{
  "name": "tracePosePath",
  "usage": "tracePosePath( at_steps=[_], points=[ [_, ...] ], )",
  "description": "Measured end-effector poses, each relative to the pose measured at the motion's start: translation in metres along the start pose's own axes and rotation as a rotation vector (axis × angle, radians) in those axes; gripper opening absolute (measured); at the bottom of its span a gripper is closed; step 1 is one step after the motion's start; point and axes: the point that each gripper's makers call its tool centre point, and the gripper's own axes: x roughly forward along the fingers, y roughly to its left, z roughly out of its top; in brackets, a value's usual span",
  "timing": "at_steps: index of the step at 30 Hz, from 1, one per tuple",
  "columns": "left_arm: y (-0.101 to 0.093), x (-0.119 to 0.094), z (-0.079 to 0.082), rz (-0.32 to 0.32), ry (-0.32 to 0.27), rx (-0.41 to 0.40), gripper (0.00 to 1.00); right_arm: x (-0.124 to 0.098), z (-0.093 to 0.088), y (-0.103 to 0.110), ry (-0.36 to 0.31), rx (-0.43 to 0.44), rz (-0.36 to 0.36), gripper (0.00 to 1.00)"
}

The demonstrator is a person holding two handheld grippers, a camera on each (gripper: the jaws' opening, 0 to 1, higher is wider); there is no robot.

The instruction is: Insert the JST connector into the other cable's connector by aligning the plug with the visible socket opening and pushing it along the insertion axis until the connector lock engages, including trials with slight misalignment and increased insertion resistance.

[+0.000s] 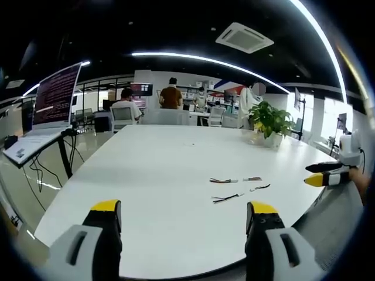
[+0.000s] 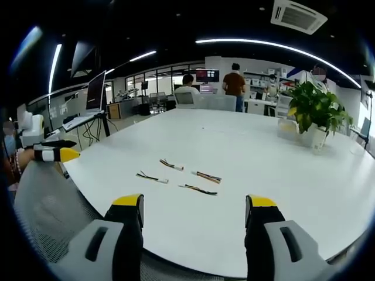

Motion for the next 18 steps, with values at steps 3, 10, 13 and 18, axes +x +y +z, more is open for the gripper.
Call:
tracePosePath(
  at_steps=[3,10,13,18],
  points=[
    [0.0021,-0.0016,0.0004,0.008,-0.009,-0.005,0.87,0.0002,-0.0007,0.0028,0.003,-0.008,0.008,0.68],
    [0.0031,-0.0016,0.0016,-0.001,-0.022,-0.014,0.87,-0.0004,0.0006,0.0026,-0.001,-0.006,0.004,0.69],
    [0.0031,-0.0022,0.0028,0.004,-0.028,-0.018,0.87,-0.0004,-0.0004,0.0032,0.007,-0.007,0.008,0.69],
    [0.0033,-0.0022,0.0014,0.009,-0.015,-0.021,0.88,-0.0004,-0.0002,0.0049,0.008,-0.01,0.021,0.69]
  ],
)
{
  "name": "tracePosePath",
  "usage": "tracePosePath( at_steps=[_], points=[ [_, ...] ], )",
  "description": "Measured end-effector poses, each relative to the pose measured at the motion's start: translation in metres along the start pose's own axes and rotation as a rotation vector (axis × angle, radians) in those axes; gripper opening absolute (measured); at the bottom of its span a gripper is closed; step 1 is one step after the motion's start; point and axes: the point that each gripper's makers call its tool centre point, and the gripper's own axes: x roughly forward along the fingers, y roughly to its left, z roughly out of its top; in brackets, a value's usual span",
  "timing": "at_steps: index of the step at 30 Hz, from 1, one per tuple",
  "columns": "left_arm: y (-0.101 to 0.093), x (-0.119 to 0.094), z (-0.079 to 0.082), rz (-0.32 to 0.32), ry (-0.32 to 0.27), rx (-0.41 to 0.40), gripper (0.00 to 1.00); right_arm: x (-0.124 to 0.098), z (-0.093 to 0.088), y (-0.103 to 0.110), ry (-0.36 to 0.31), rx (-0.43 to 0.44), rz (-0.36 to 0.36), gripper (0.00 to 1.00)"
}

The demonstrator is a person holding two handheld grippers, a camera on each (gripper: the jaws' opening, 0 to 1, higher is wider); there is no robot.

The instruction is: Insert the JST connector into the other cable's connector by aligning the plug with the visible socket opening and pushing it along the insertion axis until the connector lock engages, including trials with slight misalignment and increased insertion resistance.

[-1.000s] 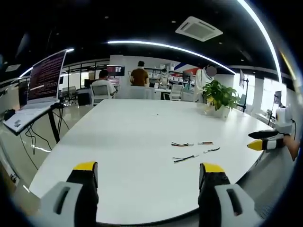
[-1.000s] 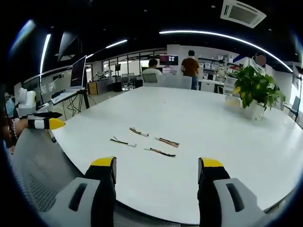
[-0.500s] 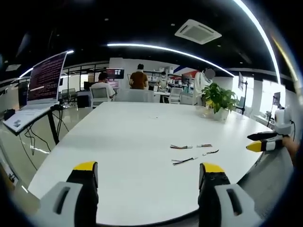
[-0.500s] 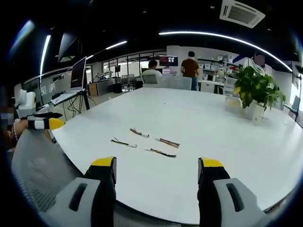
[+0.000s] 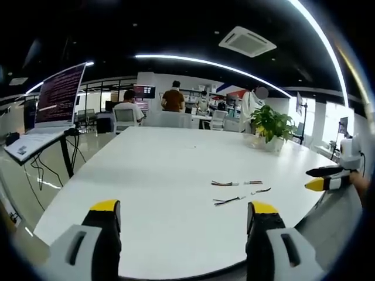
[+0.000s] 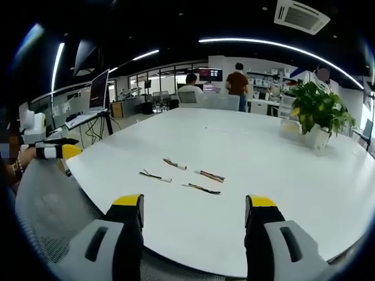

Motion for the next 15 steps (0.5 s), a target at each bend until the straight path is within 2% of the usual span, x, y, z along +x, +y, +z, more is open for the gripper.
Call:
tracePosePath(
  at_steps=[6,8,15],
  points=[
    [-0.0023,0.0,-0.0005,-0.007,0.008,-0.007,0.9,-0.0013,0.004,-0.0023,-0.027,0.007,-0.007,0.7],
    [-0.004,0.0004,-0.0014,-0.012,0.015,-0.006,0.9,-0.0022,0.007,-0.0067,-0.048,0.018,-0.029,0.68],
    [-0.0051,0.0005,-0.0013,-0.018,0.017,-0.005,0.89,-0.0026,0.0056,-0.0069,-0.043,0.029,-0.028,0.65]
  ],
)
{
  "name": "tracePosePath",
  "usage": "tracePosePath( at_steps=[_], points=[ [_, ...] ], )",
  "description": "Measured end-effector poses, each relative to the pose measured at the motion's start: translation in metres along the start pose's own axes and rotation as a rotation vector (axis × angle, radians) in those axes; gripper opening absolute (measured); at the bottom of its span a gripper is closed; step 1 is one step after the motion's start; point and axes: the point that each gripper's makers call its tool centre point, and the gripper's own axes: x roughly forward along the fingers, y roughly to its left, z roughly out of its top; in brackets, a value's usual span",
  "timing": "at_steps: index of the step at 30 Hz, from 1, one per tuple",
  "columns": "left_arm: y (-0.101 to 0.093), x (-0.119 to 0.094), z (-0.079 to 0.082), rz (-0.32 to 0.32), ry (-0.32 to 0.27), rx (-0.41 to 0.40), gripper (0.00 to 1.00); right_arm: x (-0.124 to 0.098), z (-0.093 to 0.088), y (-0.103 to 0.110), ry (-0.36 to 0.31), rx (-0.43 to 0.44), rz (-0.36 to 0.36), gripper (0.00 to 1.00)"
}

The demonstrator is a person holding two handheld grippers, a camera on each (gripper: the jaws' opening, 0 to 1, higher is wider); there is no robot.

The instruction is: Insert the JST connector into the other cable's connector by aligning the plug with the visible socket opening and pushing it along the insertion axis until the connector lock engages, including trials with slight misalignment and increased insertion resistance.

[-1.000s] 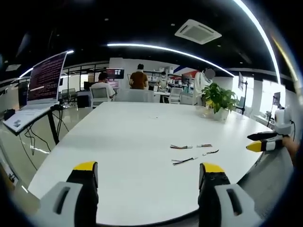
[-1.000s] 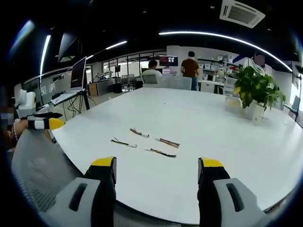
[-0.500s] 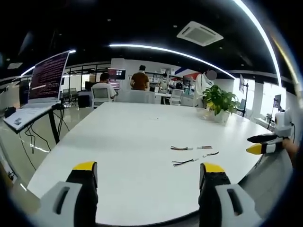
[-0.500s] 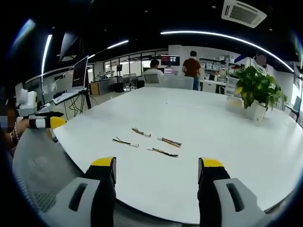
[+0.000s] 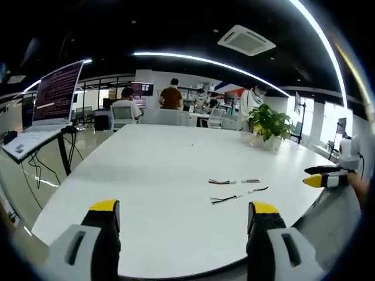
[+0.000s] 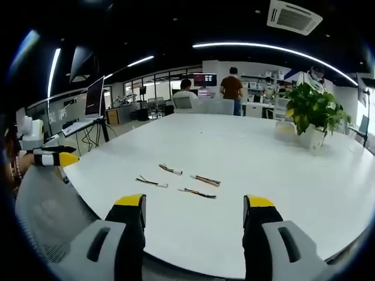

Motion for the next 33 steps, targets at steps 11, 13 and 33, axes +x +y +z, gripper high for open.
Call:
tracePosePath(
  at_steps=[11,13,33],
  points=[
    [0.0,0.0,0.0,-0.001,-0.001,0.001,0.86,0.001,-0.003,0.0,0.015,0.003,-0.003,0.61],
    [-0.001,0.0,0.001,-0.002,-0.004,0.003,0.86,0.0,-0.004,0.0,0.023,0.006,-0.007,0.62],
    [-0.005,0.003,0.0,-0.075,0.043,-0.018,0.88,0.004,-0.007,-0.006,0.064,0.07,0.021,0.69]
  ],
)
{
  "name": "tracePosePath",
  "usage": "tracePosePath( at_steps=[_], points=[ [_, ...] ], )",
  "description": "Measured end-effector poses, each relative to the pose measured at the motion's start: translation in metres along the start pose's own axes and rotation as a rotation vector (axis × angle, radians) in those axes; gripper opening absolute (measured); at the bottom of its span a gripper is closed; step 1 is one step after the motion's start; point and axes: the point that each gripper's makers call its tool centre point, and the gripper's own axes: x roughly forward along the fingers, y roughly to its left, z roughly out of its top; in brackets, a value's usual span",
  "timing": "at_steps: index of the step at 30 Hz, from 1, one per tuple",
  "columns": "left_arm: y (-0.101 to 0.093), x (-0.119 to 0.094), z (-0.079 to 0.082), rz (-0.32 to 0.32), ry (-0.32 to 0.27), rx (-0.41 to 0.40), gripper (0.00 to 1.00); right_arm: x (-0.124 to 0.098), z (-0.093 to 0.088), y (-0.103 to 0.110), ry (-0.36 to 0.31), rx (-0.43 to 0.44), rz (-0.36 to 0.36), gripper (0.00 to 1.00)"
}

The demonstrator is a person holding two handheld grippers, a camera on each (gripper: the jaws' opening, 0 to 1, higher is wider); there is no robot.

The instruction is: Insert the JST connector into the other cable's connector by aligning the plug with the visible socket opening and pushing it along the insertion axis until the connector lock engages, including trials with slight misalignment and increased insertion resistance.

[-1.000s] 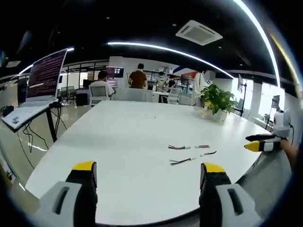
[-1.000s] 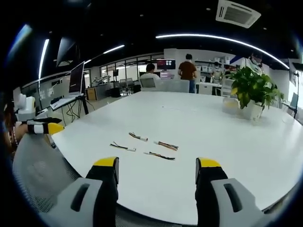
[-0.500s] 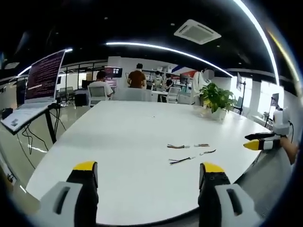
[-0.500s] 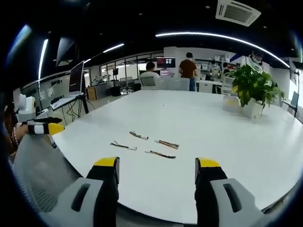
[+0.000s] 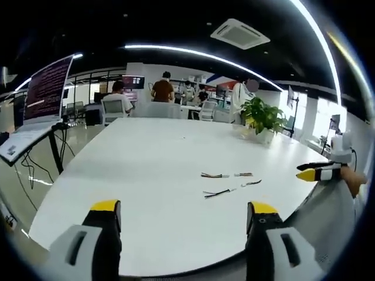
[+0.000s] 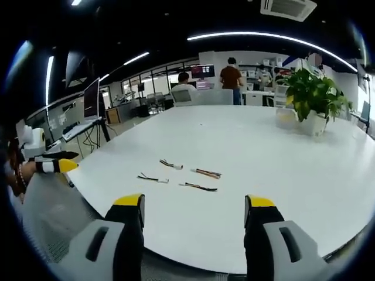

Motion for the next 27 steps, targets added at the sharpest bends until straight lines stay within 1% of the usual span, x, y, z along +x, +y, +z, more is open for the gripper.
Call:
tracePosePath(
  at_steps=[1,2,3,4,5,6,7,8,10,12,14,17,19,24,27],
  points=[
    [0.001,0.0,0.004,-0.01,-0.022,-0.043,0.89,0.0,0.0,-0.001,0.001,-0.007,0.001,0.69],
    [0.004,0.0,0.003,-0.005,-0.012,-0.064,0.9,0.001,0.001,-0.001,0.0,-0.013,0.004,0.69],
    [0.007,0.001,-0.002,-0.009,0.023,-0.09,0.91,0.002,0.002,-0.001,0.002,-0.021,0.014,0.69],
    [0.008,0.001,-0.006,-0.015,0.052,-0.097,0.91,0.004,0.0,0.003,0.023,-0.036,0.065,0.7],
    [0.013,0.003,-0.006,-0.013,0.056,-0.084,0.89,0.005,-0.003,0.0,0.048,-0.022,0.069,0.71],
    [0.016,0.004,-0.005,-0.008,0.05,-0.07,0.87,0.006,-0.003,-0.004,0.052,-0.049,0.067,0.72],
    [0.02,0.005,0.002,-0.001,0.026,-0.032,0.87,0.006,-0.003,-0.008,0.06,-0.082,0.065,0.72],
    [0.021,0.005,0.007,0.002,0.014,-0.019,0.89,0.007,-0.002,-0.014,0.065,-0.119,0.053,0.72],
    [0.023,0.009,0.018,-0.006,-0.007,-0.002,0.9,0.009,0.005,-0.017,0.05,-0.143,0.054,0.7],
    [0.023,0.014,0.025,-0.016,-0.02,0.011,0.9,0.012,0.01,-0.019,0.03,-0.164,0.056,0.71],
    [0.024,0.022,0.033,-0.016,-0.03,0.042,0.91,0.015,0.014,-0.02,0.019,-0.161,0.059,0.71],
    [0.021,0.032,0.045,-0.03,-0.042,0.102,0.91,0.019,0.018,-0.021,0.016,-0.159,0.065,0.71],
    [0.018,0.037,0.053,-0.043,-0.06,0.115,0.91,0.02,0.018,-0.022,0.02,-0.163,0.065,0.71],
    [0.017,0.051,0.062,-0.063,-0.07,0.124,0.91,0.025,0.023,-0.026,0.028,-0.157,0.07,0.71],
    [0.016,0.06,0.062,-0.074,-0.063,0.12,0.91,0.029,0.021,-0.028,0.049,-0.15,0.078,0.73]
  ],
)
